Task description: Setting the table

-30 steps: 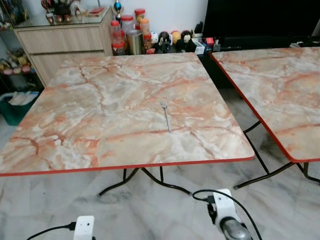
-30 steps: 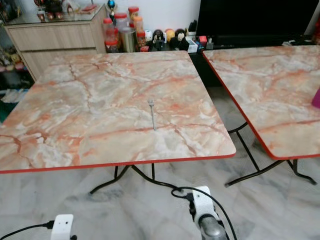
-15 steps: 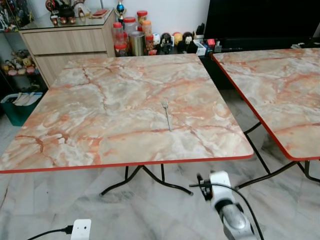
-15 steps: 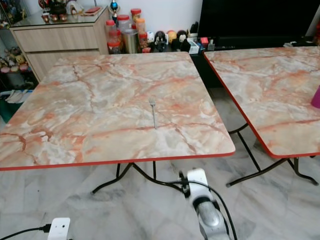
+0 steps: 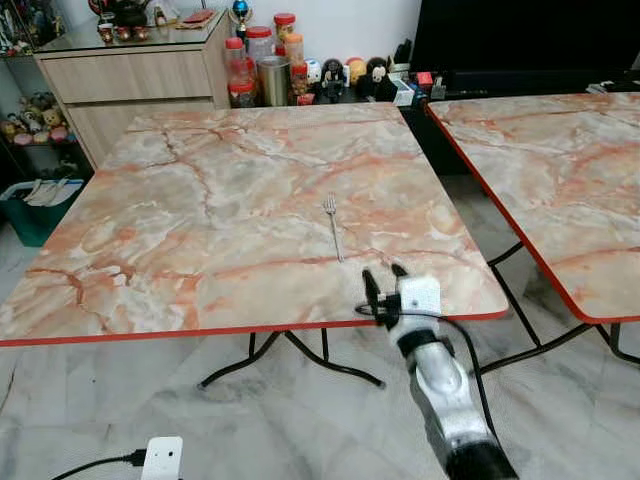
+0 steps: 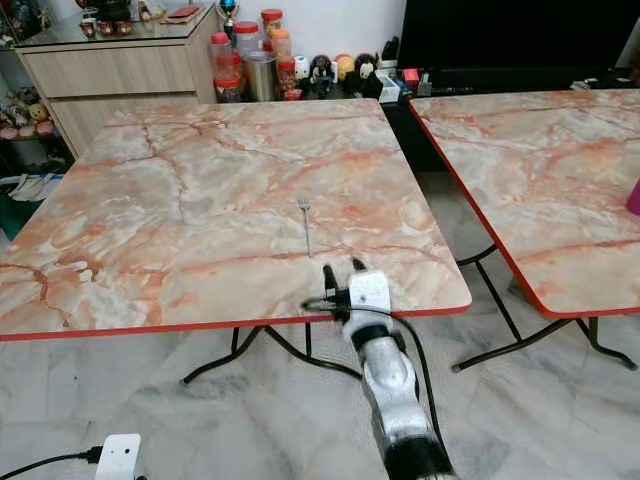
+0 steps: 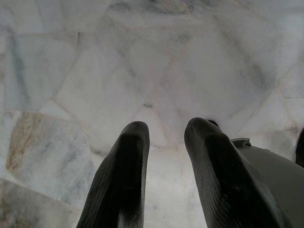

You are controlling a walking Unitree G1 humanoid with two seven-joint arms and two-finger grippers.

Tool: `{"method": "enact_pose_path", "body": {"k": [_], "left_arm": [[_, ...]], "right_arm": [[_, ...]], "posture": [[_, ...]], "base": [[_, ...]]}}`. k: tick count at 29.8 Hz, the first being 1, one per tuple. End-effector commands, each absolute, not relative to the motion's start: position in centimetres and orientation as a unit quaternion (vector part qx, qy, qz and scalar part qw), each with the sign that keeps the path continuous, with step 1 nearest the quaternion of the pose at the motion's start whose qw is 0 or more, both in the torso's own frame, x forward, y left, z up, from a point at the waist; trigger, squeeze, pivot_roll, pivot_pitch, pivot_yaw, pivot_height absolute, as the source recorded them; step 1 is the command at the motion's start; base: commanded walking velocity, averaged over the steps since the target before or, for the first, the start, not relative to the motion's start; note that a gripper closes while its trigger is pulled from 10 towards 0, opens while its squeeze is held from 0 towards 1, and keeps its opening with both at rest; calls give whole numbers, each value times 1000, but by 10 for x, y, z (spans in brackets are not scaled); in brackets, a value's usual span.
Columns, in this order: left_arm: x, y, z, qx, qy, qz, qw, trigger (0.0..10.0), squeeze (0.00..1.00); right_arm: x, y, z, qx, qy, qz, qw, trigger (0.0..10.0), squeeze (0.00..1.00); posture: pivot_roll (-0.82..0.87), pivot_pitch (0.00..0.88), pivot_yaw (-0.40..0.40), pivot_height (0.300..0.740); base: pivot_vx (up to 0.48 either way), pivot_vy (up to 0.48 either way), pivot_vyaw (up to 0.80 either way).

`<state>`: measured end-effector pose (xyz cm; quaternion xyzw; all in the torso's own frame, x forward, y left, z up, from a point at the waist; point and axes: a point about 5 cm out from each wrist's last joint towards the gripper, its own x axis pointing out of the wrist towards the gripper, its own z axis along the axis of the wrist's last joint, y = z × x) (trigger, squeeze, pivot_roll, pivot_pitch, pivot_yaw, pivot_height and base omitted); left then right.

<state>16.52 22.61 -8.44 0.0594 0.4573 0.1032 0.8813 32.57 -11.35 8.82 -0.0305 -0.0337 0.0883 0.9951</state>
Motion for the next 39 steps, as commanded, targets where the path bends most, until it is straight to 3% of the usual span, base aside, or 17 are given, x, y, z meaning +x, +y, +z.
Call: {"method": "enact_pose_path", "body": {"k": [1,11,39], "left_arm": [[167,227,-83,62,456,105,882,10000,0],[171,231,-81,60,451,120,882,10000,0],[170,231,-81,65,454,120,880,10000,0]], "right_arm": [[335,-112,95,-13,-26,72,997,10000,0],[347,-97,109,-48,-35,98,993,10000,0],[346,-100,101,-31,-12,76,997,10000,0]], "posture": [[-8,0,20,740],[12,0,9,740],[3,0,21,740]], "base": [[259,0,0],[460,0,80],[433,0,72]]}}
